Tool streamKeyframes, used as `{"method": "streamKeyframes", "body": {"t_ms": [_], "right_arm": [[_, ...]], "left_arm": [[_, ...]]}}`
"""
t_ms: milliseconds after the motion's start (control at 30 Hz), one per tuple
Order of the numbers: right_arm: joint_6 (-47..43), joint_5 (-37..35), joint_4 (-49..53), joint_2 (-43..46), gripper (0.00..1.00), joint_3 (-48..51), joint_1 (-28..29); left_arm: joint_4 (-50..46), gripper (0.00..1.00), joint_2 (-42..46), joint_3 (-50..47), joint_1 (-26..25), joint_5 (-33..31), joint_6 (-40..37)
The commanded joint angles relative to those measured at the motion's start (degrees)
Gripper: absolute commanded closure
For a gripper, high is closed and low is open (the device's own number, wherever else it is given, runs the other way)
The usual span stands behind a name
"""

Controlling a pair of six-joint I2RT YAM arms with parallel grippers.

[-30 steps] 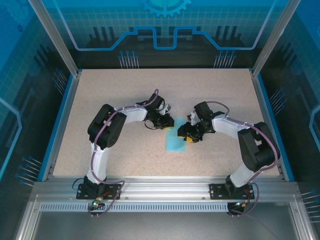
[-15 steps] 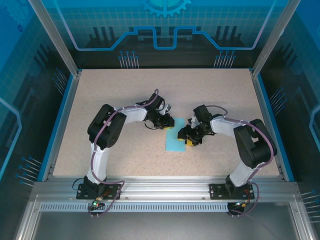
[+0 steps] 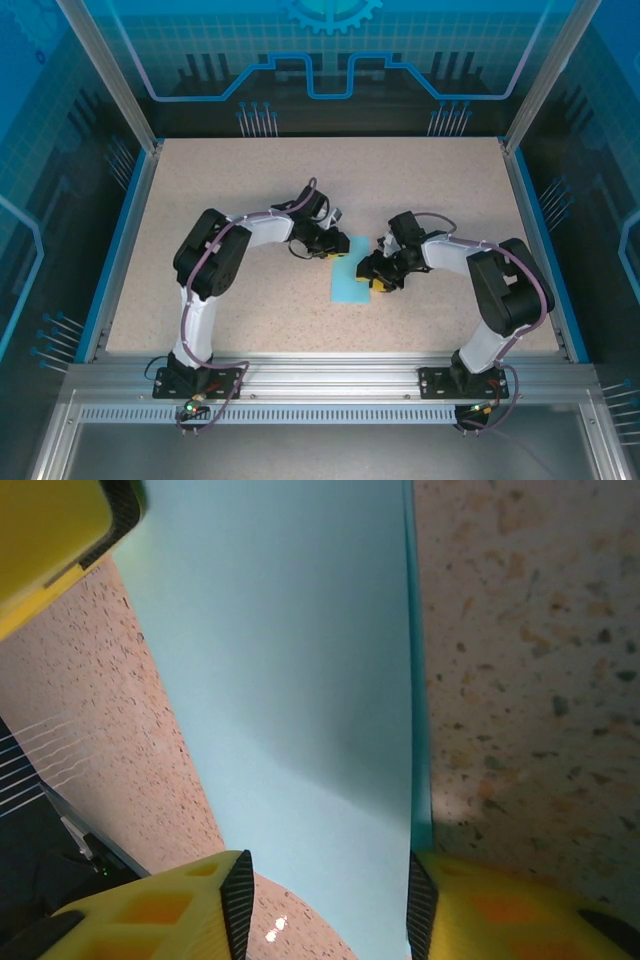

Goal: Fold a paper plane with a square sheet of paper (fold left side to right side)
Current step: Fold the triangle a second time at the center of the table.

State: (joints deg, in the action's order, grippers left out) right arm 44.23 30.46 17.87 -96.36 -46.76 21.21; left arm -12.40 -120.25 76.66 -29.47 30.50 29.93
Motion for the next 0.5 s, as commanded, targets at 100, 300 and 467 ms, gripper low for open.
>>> {"method": "streamKeyframes", "body": {"t_ms": [100, 300, 467], "right_arm": [[-0.9, -0.4, -1.0, 0.2, 0.56, -1.2, -0.8], [-0.7, 0.4, -3.0, -0.6, 0.57, -2.1, -1.9], [-1.9, 1.3, -2.3, -2.7, 0.59, -4.8, -3.1]], "left_arm": [[0.3, 0.54, 8.3, -1.4, -0.1, 1.0, -2.2], [0.9, 0.41, 18.4, -7.5, -0.2, -3.3, -6.0], [0.4, 0.36, 27.0, -15.3, -2.4, -6.2, -10.6]]}}
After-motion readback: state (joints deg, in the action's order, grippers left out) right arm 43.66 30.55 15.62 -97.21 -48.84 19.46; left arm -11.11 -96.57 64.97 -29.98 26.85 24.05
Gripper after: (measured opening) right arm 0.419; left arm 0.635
